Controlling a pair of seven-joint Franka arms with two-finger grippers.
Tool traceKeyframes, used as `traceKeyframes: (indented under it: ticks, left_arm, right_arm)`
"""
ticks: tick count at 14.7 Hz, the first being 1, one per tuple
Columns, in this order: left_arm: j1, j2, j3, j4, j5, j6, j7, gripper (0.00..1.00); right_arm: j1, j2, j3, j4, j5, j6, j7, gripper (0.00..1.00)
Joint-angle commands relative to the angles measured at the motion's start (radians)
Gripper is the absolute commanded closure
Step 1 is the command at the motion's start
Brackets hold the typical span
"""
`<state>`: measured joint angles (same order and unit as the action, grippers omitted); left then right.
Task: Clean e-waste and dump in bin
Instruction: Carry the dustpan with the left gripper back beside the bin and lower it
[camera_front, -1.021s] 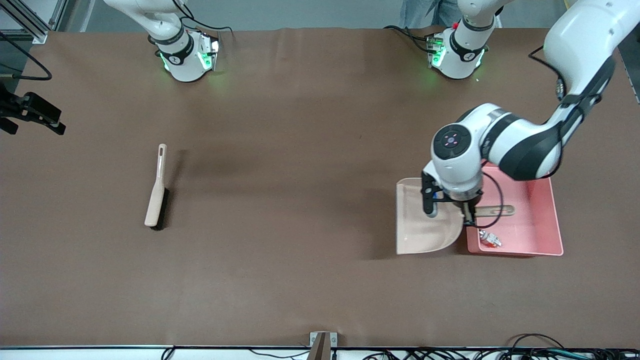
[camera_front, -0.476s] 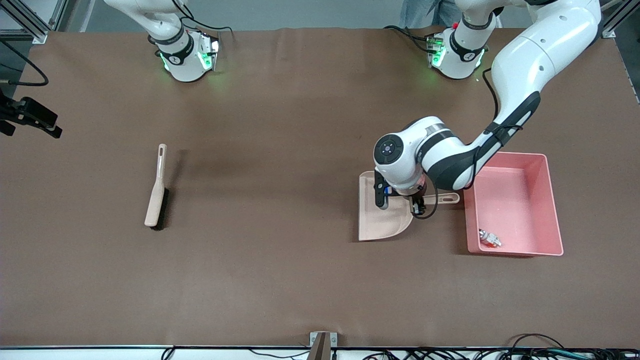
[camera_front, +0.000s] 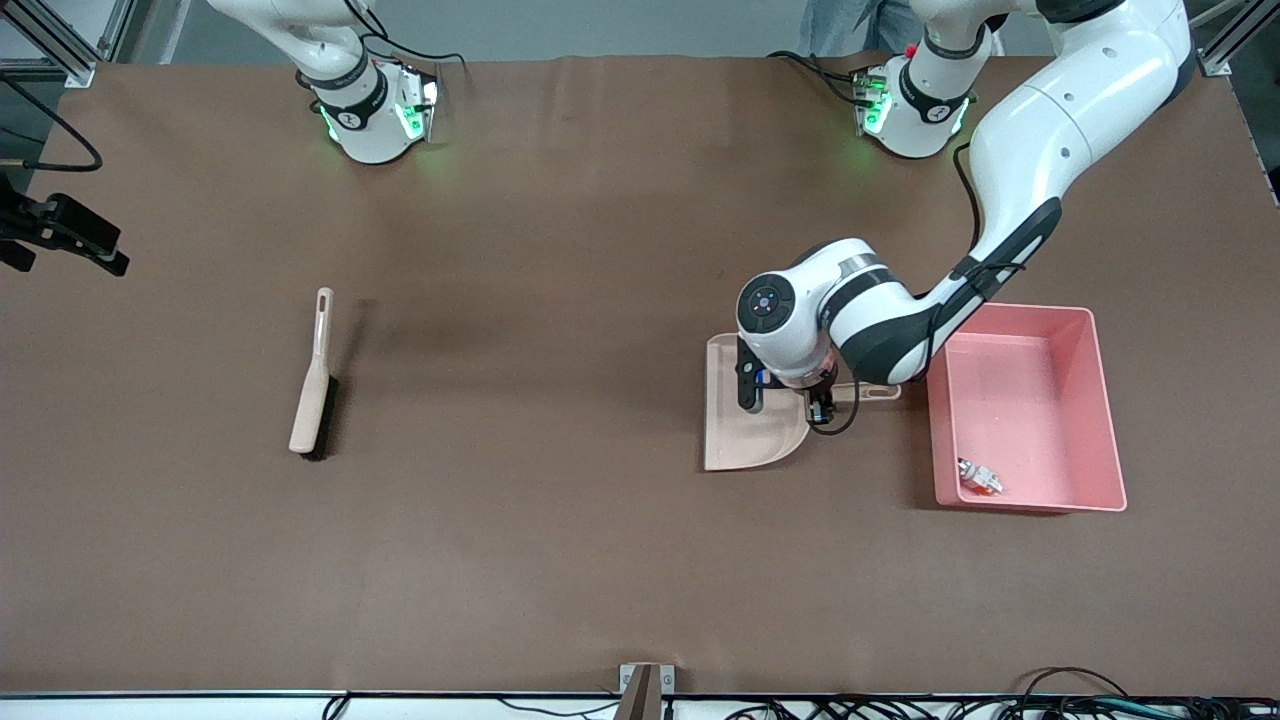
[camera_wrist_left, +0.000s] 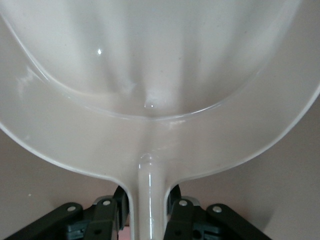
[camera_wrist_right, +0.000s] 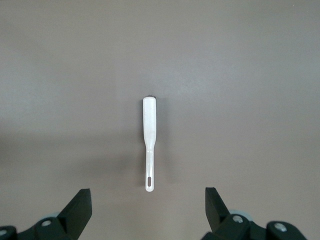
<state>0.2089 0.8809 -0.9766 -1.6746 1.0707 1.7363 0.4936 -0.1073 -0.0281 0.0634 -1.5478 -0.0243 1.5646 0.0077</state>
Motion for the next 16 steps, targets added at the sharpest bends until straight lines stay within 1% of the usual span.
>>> traceKeyframes:
  ticks: [1, 9, 14, 16]
  left_arm:
    - [-0.016, -0.002, 0.009, 0.003, -0.008, 0.005, 0.016, 0.98]
    - [-0.023, 0.013, 0.016, 0.0, -0.015, 0.012, 0.011, 0.97]
    - [-0.023, 0.012, 0.018, -0.002, -0.018, 0.011, 0.006, 0.94]
    - [-0.025, 0.012, 0.018, -0.002, -0.021, 0.011, -0.007, 0.84]
  right_arm:
    - [0.001, 0.002, 0.006, 0.012, -0.008, -0.011, 0.017, 0.0]
    - [0.005, 0.004, 0.006, 0.012, -0.009, -0.008, 0.015, 0.0]
    - [0.003, 0.004, 0.006, 0.012, -0.009, -0.015, 0.015, 0.0]
    - [0.005, 0.002, 0.006, 0.012, -0.009, -0.017, 0.015, 0.0]
